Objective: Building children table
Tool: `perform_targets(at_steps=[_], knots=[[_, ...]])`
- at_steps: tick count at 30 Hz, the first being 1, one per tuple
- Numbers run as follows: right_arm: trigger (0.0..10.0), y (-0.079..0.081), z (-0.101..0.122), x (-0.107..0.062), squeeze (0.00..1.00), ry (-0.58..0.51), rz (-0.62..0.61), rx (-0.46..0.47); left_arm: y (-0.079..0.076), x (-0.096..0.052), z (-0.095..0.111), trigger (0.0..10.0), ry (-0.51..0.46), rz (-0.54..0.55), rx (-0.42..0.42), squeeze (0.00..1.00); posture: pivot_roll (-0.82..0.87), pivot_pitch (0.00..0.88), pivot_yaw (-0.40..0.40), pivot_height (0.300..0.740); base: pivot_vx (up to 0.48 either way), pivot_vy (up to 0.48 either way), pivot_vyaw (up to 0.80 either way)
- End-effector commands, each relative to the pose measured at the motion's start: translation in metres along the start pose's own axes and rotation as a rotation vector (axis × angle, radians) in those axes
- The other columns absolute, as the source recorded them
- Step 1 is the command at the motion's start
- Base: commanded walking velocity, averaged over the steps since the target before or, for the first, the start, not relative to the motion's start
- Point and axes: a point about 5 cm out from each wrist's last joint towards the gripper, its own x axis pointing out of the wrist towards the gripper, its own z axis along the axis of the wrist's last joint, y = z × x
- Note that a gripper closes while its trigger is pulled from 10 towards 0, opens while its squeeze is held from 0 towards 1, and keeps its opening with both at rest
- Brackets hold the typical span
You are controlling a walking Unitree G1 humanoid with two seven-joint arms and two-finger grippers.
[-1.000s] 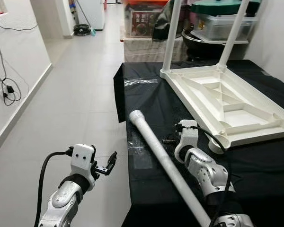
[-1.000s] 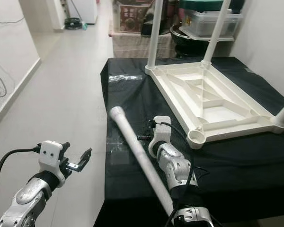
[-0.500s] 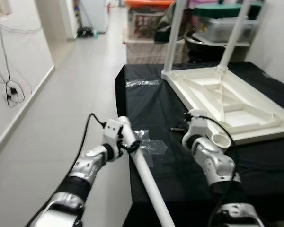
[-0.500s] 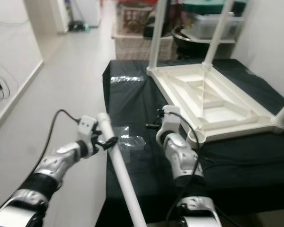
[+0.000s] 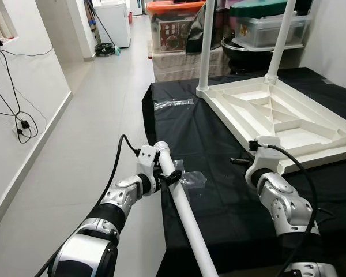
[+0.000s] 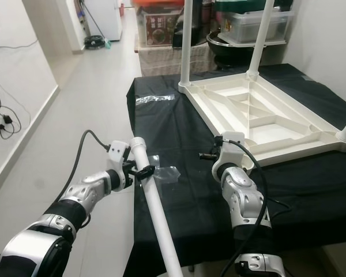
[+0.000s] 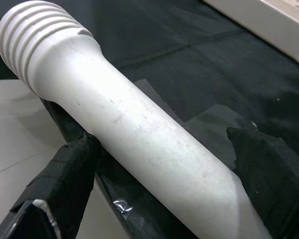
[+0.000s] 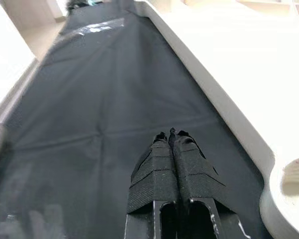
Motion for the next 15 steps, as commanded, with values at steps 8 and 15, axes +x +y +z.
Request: perform_targets(at_steps=[8,15], knots=[[10.0,0.044,0.034,-0.013,1.0,-0.091,0.356,-0.022,0.008,-0.003,-0.019,10.0,0.069,0.044,-0.042,0.0,-0.06,0.0,0.019,0.74,0.0,0.0,0.0],[10.0,0.057,0.011,-0.038,1.0,0.083,0.58,-0.054,0.007,-0.002,-0.013,10.0,0.04,0.027,-0.047,0.0,-0.06,0.0,0.018,0.74,0.0,0.0,0.0]])
